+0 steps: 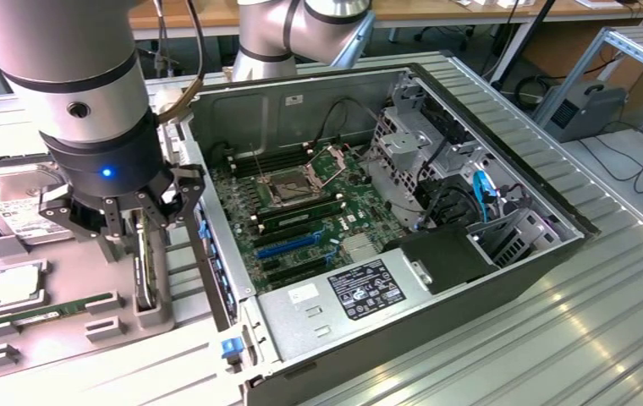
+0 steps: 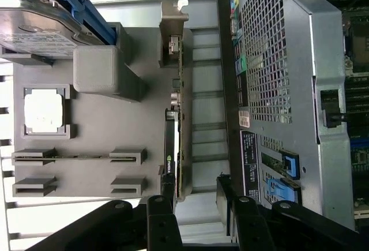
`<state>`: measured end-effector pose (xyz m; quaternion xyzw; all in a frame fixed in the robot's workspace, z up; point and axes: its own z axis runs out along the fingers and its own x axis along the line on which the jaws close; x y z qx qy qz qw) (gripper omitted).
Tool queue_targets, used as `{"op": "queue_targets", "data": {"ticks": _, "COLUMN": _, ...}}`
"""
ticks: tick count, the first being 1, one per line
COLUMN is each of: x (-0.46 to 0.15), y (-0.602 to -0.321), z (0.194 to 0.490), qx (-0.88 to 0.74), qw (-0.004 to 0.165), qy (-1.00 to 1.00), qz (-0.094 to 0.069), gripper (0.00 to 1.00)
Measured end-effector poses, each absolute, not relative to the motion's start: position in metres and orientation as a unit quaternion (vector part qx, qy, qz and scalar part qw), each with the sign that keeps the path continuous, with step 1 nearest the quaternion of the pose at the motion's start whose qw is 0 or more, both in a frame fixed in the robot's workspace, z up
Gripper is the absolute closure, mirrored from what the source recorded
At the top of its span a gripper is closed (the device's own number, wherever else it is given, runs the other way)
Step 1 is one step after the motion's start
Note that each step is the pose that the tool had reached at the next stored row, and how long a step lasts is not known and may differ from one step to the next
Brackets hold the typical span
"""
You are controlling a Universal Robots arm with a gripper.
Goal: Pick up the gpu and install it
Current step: 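Pick up the gpu and move the gpu toward the slot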
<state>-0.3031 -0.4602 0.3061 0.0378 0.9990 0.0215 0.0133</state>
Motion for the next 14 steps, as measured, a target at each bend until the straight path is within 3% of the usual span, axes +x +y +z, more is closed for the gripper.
{"op": "queue_targets", "data": {"ticks": 14, "x": -0.3037, "y": -0.4577, "z": 0.3005, "qx": 0.038, "qw": 0.013, "qy": 0.999, "qz": 0.022, "gripper": 0.58}}
